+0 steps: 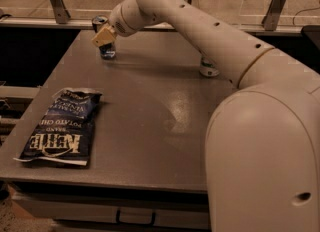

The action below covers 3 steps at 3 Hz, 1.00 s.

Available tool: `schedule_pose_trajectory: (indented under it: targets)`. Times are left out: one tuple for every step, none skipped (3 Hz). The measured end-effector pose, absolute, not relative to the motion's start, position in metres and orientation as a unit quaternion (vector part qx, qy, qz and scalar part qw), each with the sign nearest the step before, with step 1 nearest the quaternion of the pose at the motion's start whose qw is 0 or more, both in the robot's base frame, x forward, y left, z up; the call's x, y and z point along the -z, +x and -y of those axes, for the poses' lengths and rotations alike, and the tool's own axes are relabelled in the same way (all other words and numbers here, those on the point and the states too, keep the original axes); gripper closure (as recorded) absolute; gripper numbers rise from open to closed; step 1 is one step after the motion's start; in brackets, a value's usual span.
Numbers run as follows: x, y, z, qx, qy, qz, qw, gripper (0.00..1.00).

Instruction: Move redbull can near 7up can

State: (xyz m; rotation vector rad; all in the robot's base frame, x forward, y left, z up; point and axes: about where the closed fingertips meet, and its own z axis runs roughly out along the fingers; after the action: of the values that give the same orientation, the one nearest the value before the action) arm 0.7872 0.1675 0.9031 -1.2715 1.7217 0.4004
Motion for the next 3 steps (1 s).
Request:
schedule_pose_trajectory:
  targets:
    - [-0.911, 0.781, -0.168, -0.169, -0.525, -0.686, 0.474, 0.65]
    - [-0.929, 0.763, -0.173, -0.181, -0.546, -0.655, 0.490, 0.87]
    - [-0.958, 0.718, -0.176, -0.210, -0.569, -0.608, 0.512, 1.00]
